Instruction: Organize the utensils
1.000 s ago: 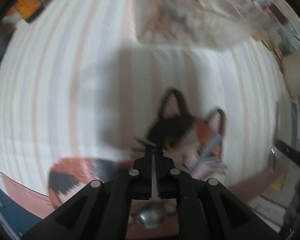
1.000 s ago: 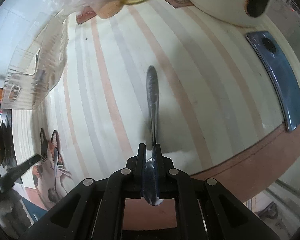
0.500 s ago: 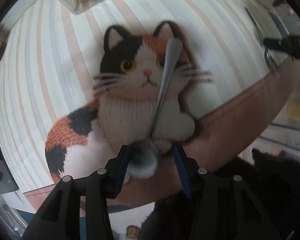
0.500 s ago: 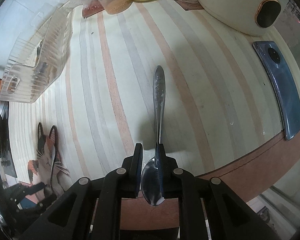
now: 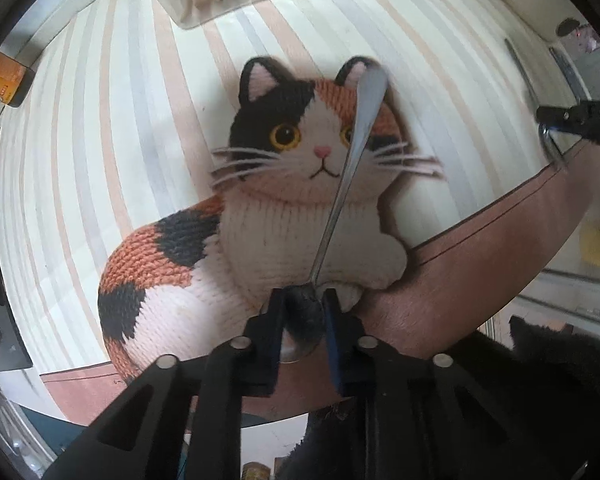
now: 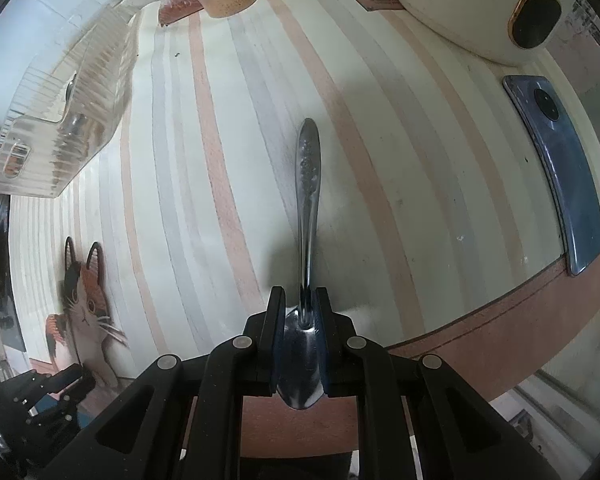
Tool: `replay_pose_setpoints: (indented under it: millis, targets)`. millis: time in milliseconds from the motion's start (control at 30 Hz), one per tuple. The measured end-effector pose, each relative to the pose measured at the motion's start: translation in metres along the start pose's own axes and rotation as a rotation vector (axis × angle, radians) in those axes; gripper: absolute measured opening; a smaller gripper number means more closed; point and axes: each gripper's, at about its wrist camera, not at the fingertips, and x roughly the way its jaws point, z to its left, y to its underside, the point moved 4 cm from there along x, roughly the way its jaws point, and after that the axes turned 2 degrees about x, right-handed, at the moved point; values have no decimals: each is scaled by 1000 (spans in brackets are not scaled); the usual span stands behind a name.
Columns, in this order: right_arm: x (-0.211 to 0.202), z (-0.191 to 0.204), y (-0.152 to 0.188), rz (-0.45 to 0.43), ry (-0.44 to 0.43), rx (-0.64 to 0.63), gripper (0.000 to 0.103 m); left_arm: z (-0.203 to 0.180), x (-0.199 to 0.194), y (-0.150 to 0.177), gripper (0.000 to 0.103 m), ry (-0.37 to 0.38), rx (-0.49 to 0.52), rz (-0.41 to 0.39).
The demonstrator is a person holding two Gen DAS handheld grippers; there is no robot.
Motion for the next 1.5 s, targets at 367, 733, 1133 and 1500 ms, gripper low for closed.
replay_pose_setpoints:
  millis: [367, 733, 1133, 1500]
  targets:
    - [2, 0, -5, 16, -1, -17, 6, 67, 17, -29, 18, 59, -98, -14]
    - [4, 9, -11, 9, 28, -38, 6, 52, 19, -66, 31, -20, -35, -43]
    - [0, 16, -1, -25, -27, -4, 3, 74, 9, -55, 0, 22, -121, -72]
    - [2, 29, 5, 29, -91, -7, 0, 126, -20, -12, 6, 124, -249, -78]
